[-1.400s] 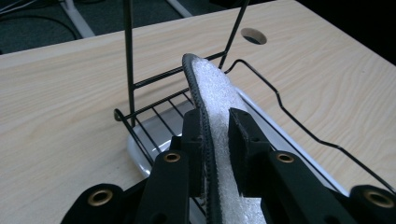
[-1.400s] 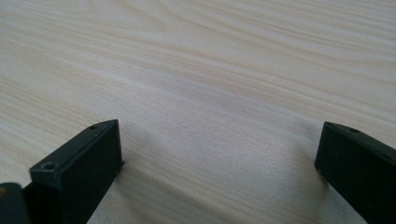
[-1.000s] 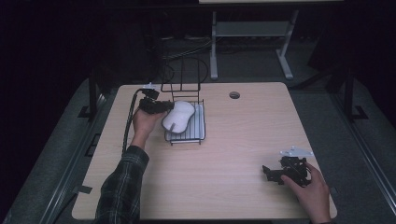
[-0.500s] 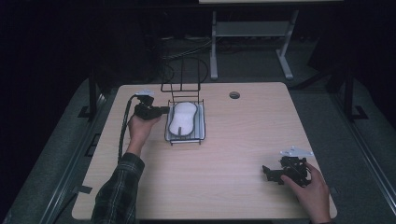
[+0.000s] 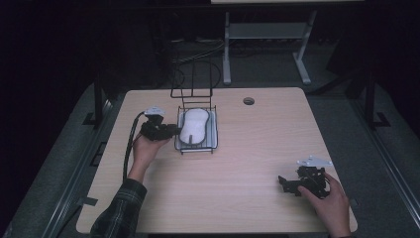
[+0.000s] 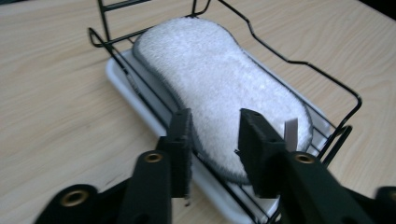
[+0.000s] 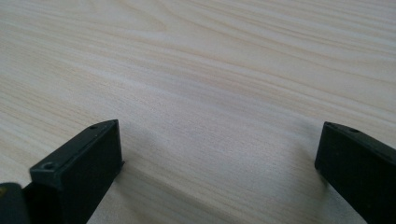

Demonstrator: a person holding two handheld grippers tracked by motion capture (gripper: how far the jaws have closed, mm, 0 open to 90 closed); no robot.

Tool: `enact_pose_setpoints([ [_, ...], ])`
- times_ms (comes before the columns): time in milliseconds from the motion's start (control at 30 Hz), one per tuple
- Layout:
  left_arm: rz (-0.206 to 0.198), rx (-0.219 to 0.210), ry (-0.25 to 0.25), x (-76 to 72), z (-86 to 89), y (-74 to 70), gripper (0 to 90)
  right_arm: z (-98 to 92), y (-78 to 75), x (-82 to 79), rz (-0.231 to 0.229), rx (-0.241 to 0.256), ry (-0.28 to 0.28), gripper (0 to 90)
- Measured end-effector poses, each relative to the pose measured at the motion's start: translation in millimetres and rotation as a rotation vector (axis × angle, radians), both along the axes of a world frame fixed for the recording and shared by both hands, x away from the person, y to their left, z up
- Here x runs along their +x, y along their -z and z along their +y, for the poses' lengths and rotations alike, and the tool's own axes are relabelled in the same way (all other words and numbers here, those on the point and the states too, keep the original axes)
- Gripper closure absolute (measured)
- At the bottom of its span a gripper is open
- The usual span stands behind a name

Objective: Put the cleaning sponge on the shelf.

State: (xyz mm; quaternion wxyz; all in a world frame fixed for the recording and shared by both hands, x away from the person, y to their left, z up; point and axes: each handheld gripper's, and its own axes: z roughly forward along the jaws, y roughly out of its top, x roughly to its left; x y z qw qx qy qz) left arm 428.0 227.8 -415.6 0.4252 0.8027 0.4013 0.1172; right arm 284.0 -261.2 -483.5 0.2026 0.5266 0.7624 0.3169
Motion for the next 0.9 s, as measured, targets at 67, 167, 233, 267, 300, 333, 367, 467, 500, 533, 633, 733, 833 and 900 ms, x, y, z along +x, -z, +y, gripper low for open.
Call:
enact_pose_setpoints([
  [67, 0.006, 0.005, -0.007, -5.8, 2.7, -0.6, 57.0, 0.0, 0.0, 0.0, 0.0, 0.0, 0.0, 0.2],
  [167, -0.001, 0.027, -0.017, -14.9, 7.5, -1.1, 48.4, 0.0, 0.0, 0.0, 0.0, 0.0, 0.0, 0.2],
  [233, -0.005, 0.038, -0.025, -21.1, 10.2, -1.1, 43.7, 0.0, 0.0, 0.0, 0.0, 0.0, 0.0, 0.2],
  [267, -0.011, 0.048, -0.031, -25.4, 12.2, -1.0, 40.2, 0.0, 0.0, -0.1, 0.0, 0.0, 0.0, 0.2],
  [300, -0.014, 0.047, -0.038, -28.2, 13.1, -0.7, 36.1, 0.0, 0.0, 0.0, 0.0, 0.0, 0.0, 0.2],
  [333, -0.015, 0.051, -0.039, -33.0, 15.3, -0.6, 34.2, 0.0, 0.0, -0.1, 0.0, 0.0, 0.0, 0.2],
  [367, -0.014, 0.057, -0.04, -35.6, 16.7, -0.5, 31.5, 0.0, 0.0, 0.0, 0.0, 0.0, 0.0, 0.2],
  [467, -0.022, 0.062, -0.057, -48.3, 22.3, 0.3, 26.1, 0.0, 0.0, -0.1, 0.0, 0.0, 0.0, 0.2],
  [500, -0.024, 0.067, -0.063, -51.8, 24.0, 0.8, 23.4, 0.0, 0.0, -0.1, 0.0, 0.0, 0.0, 0.2],
  [533, -0.027, 0.067, -0.066, -56.0, 25.5, 1.5, 21.7, 0.0, 0.0, 0.0, 0.0, 0.0, 0.001, 0.2],
  [633, -0.031, 0.08, -0.073, -69.1, 30.4, 4.7, 18.0, 0.0, 0.0, -0.1, 0.0, 0.001, 0.0, 0.2],
  [733, -0.033, 0.096, -0.083, -78.6, 34.1, 7.1, 15.7, 0.0, 0.0, -0.1, 0.0, 0.001, 0.0, 0.2],
  [833, -0.035, 0.111, -0.086, -89.6, 37.8, 8.8, 15.7, 0.1, 0.0, -0.1, 0.0, 0.001, 0.001, 0.2],
  [900, -0.037, 0.112, -0.086, -96.5, 39.4, 9.4, 15.7, 0.0, 0.0, -0.1, 0.0, 0.001, 0.0, 0.2],
])
